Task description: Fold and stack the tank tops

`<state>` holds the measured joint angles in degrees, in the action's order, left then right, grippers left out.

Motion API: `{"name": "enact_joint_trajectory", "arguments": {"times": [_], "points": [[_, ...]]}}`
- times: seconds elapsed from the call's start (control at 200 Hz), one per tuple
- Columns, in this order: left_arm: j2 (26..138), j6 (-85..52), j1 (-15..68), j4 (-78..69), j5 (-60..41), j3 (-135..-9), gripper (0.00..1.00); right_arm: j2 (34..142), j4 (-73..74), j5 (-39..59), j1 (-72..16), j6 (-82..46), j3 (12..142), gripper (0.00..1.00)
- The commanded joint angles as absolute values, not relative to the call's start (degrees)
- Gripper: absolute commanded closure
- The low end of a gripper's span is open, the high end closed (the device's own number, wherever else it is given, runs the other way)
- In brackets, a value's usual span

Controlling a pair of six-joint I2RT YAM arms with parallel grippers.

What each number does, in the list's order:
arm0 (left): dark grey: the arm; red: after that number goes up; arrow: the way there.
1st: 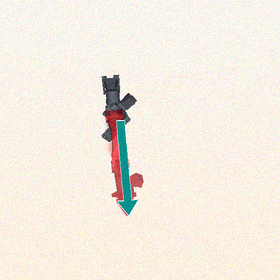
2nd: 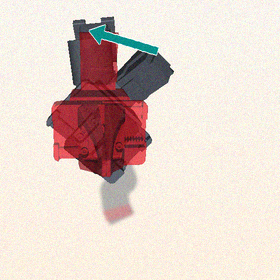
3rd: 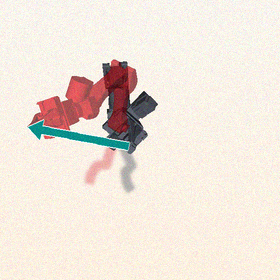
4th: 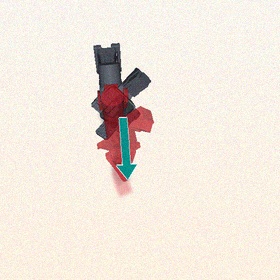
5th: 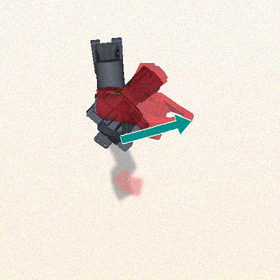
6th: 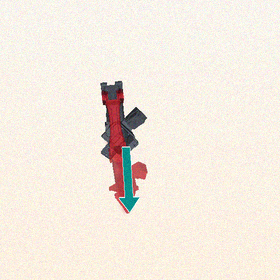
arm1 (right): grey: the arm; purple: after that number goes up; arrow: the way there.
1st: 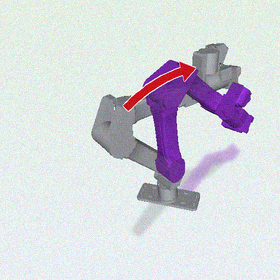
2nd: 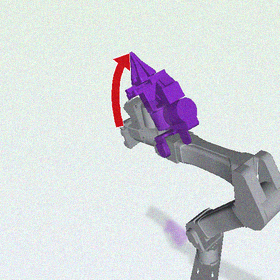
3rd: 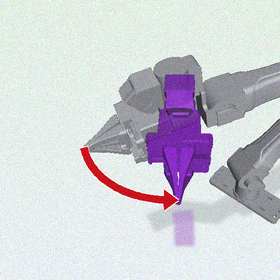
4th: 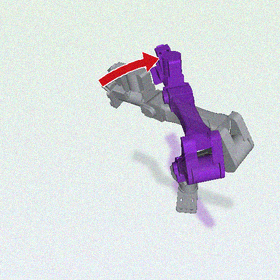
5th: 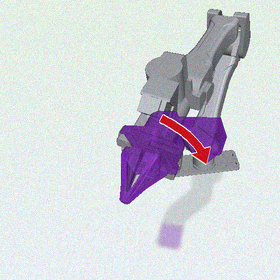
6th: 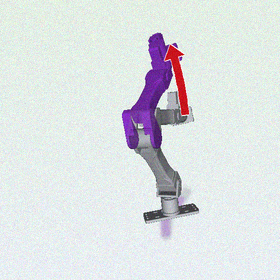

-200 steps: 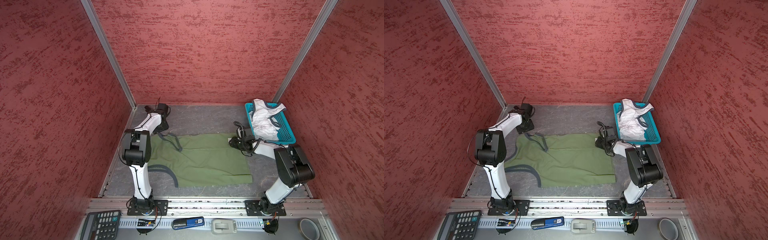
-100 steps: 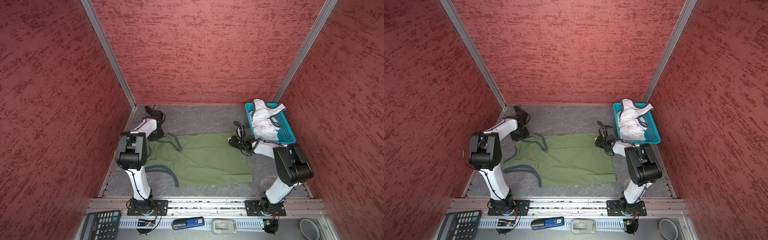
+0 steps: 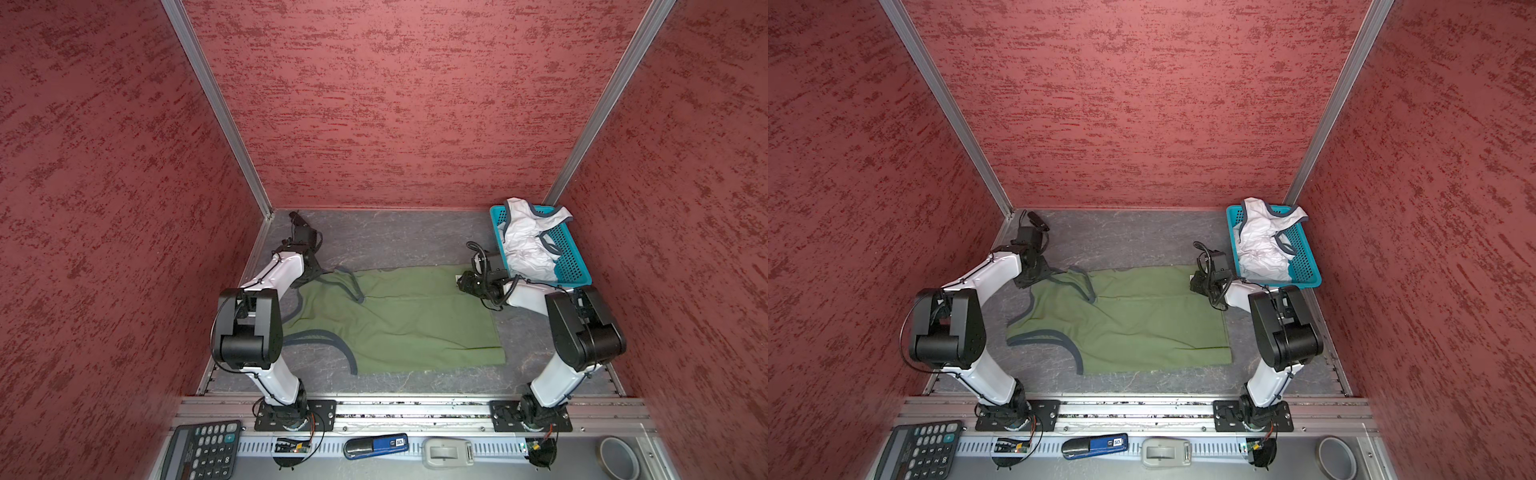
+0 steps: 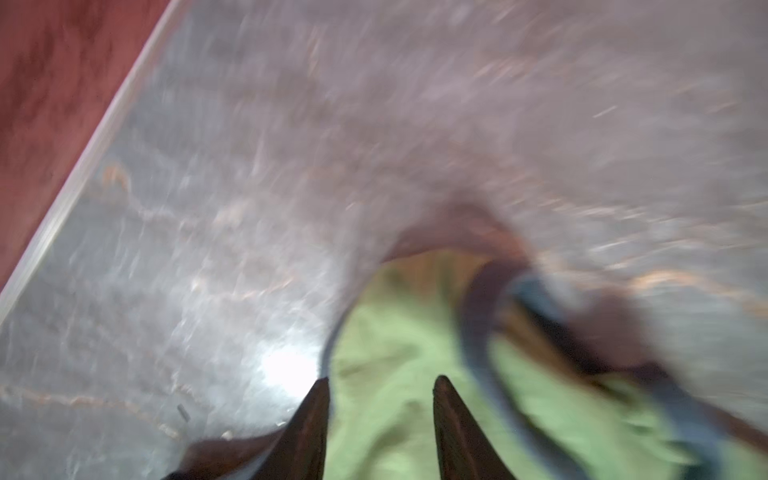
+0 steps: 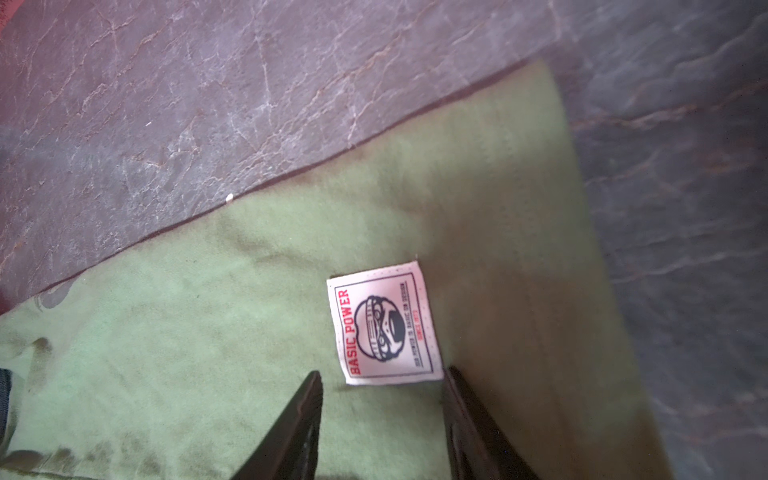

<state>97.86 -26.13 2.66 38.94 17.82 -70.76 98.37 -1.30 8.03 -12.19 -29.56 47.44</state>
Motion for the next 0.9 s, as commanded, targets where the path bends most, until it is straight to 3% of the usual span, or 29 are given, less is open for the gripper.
{"name": "enact_joint_trajectory", "arguments": {"times": [0.0, 0.471, 0.706, 0.892], "points": [[101.57, -22.60, 3.66, 41.17, 20.57, -75.99, 0.53, 101.24, -5.80, 4.57, -11.96, -29.97, 46.50, 0.51], [118.91, -18.47, 5.19, 54.08, 19.20, -91.58, 0.54, 101.58, -5.88, 4.42, -11.87, -29.88, 46.68, 0.51], [122.64, -19.33, 4.93, 55.20, 21.99, -93.61, 0.63, 101.85, -6.05, 4.22, -11.90, -29.79, 46.72, 0.51], [122.91, -20.09, 4.00, 54.26, 21.64, -93.89, 0.78, 101.93, -6.22, 4.22, -11.93, -29.82, 46.90, 0.51]]}}
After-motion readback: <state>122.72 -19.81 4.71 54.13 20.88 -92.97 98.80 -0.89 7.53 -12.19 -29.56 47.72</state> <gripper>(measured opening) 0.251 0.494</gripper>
